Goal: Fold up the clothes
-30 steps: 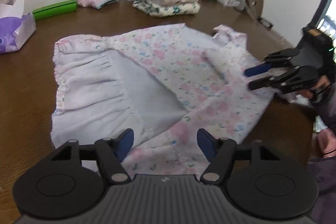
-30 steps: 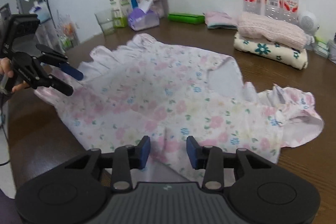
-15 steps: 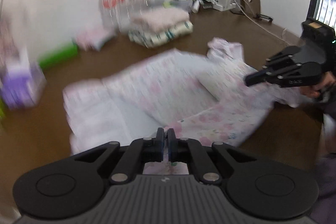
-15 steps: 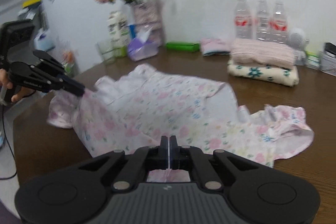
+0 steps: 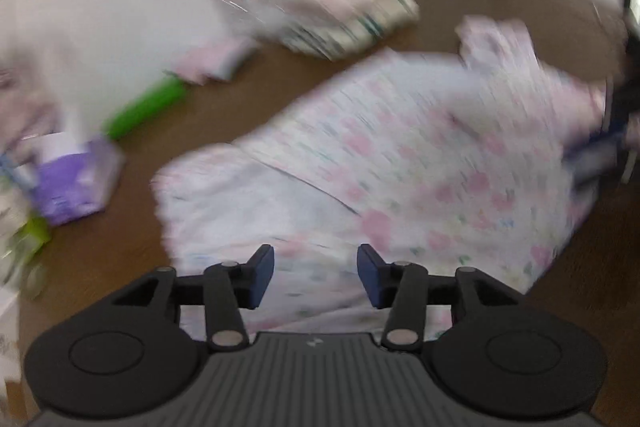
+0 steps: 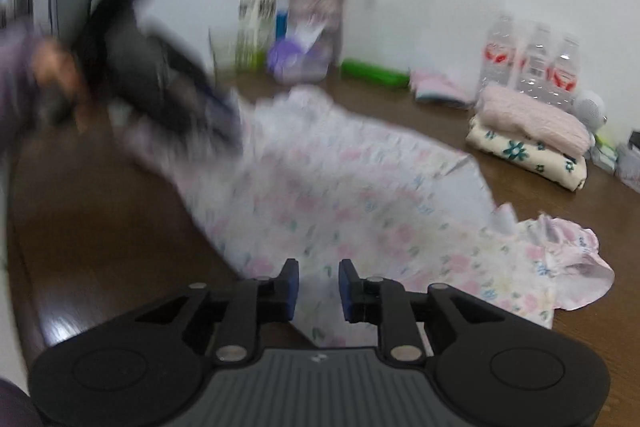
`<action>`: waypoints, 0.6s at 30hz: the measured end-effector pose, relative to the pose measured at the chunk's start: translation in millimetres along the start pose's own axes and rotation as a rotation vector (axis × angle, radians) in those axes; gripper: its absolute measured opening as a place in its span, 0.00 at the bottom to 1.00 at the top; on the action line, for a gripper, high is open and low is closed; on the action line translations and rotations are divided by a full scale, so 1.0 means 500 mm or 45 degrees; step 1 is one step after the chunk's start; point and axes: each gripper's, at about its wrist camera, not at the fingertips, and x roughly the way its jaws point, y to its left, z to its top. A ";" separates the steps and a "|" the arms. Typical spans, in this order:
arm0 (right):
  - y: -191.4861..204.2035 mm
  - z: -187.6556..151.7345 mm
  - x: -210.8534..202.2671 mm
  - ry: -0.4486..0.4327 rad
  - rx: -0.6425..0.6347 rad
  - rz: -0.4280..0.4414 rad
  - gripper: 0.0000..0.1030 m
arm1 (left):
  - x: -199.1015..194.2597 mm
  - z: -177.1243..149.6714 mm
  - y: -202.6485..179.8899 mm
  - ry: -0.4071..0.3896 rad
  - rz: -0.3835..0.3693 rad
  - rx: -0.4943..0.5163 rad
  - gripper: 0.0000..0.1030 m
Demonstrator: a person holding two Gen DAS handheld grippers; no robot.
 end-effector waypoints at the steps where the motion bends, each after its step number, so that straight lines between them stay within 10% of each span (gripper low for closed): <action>1: 0.001 -0.002 -0.009 -0.022 -0.003 0.001 0.20 | -0.027 -0.006 0.011 -0.050 0.003 -0.078 0.53; 4: 0.006 -0.015 -0.051 -0.131 -0.045 0.020 0.30 | -0.100 -0.032 0.035 -0.186 -0.021 -0.324 0.72; 7: 0.023 -0.044 -0.063 -0.111 -0.168 0.001 0.47 | -0.075 -0.087 -0.006 -0.108 -0.008 -0.422 0.72; 9: 0.027 -0.057 -0.060 -0.098 -0.216 -0.011 0.42 | -0.027 -0.104 -0.019 0.007 0.116 -0.407 0.56; 12: 0.022 -0.065 -0.039 -0.080 -0.237 -0.029 0.33 | -0.001 -0.119 -0.006 0.012 0.200 -0.498 0.55; 14: 0.003 -0.058 -0.034 -0.053 -0.164 0.006 0.07 | 0.002 -0.122 -0.021 0.008 0.239 -0.462 0.55; 18: -0.030 -0.066 -0.048 -0.019 -0.103 0.066 0.00 | -0.018 -0.138 -0.056 0.025 0.253 -0.460 0.54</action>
